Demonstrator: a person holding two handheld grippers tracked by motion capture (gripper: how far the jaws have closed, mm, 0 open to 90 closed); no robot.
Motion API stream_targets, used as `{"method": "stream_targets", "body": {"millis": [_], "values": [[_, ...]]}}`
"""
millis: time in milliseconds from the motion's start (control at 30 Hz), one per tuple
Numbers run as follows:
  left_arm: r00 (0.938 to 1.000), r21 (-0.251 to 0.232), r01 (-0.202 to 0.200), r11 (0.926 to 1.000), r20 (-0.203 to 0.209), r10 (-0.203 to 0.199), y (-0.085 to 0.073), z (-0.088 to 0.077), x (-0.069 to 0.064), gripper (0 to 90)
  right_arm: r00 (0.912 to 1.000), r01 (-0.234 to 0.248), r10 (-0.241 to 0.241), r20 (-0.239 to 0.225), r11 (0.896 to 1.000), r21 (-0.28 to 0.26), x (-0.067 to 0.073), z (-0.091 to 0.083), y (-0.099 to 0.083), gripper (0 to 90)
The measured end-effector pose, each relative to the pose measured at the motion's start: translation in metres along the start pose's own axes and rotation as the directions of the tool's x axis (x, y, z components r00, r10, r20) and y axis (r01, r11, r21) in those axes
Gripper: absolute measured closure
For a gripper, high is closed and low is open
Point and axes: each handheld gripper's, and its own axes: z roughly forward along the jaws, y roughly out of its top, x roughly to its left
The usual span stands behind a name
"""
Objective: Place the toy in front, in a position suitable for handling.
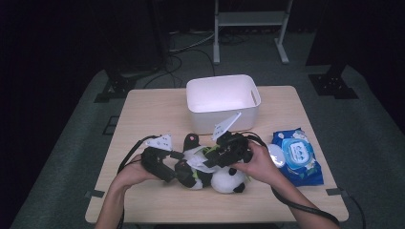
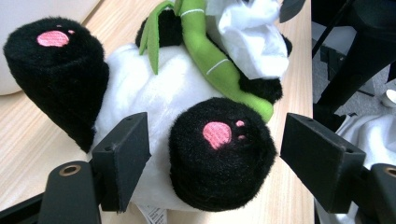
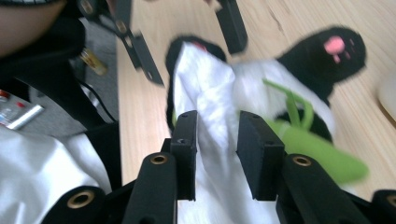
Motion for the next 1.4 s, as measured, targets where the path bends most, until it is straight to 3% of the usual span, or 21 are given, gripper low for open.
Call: {"method": "stream_targets", "body": {"millis": [167, 333, 467, 633, 800, 900, 1067, 1133, 1400], "values": [[1.0, -0.009, -0.006, 0.9999, -0.007, 0.006, 0.001, -0.004, -0.001, 22.7, 0.9984, 0.0, -0.002, 0.057, 0.999, 0.043, -0.001, 0.0, -0.014, 63.5], [0.9998, -0.035, -0.008, 0.9994, -0.018, 0.008, 0.002, -0.014, -0.001, 22.7, 0.9969, 0.013, -0.016, 0.077, 0.999, 0.039, -0.002, 0.006, -0.021, 61.8], [0.9996, -0.049, -0.011, 0.9987, -0.027, 0.01, 0.002, -0.02, -0.002, 22.7, 0.9969, 0.026, -0.03, 0.073, 0.998, 0.062, 0.001, 0.015, -0.025, 75.2], [0.9995, -0.054, -0.007, 0.9985, -0.032, 0.005, 0.0, -0.022, -0.001, 22.7, 0.9983, 0.039, -0.042, 0.039, 0.996, 0.079, 0.003, 0.016, -0.033, 81.0], [0.9997, -0.033, 0.006, 0.9994, -0.023, -0.007, -0.001, -0.013, 0.0, 20.2, 0.9978, 0.06, -0.062, 0.024, 0.994, 0.093, 0.007, 0.013, -0.038, 81.1], [1.0, -0.024, 0.004, 0.9997, 0.005, -0.004, 0.0, -0.004, -0.002, 18.5, 0.9972, 0.066, -0.069, 0.027, 0.993, 0.098, 0.009, 0.009, -0.043, 81.1], [0.9994, -0.008, -0.011, 0.9999, 0.034, 0.011, 0.003, 0.01, -0.006, 18.1, 0.9977, 0.048, -0.052, 0.044, 0.995, 0.09, 0.01, 0.002, -0.048, 84.1], [0.9993, 0.009, -0.012, 0.9999, 0.035, 0.012, 0.004, 0.014, -0.007, 17.3, 0.9982, 0.042, -0.045, 0.039, 0.996, 0.081, 0.011, 0.001, -0.048, 85.2], [0.9998, 0.019, -0.01, 0.9998, 0.017, 0.01, 0.003, 0.021, -0.009, 17.3, 0.9928, 0.096, -0.101, 0.065, 0.992, 0.078, 0.02, 0.007, -0.03, 85.5]]}}
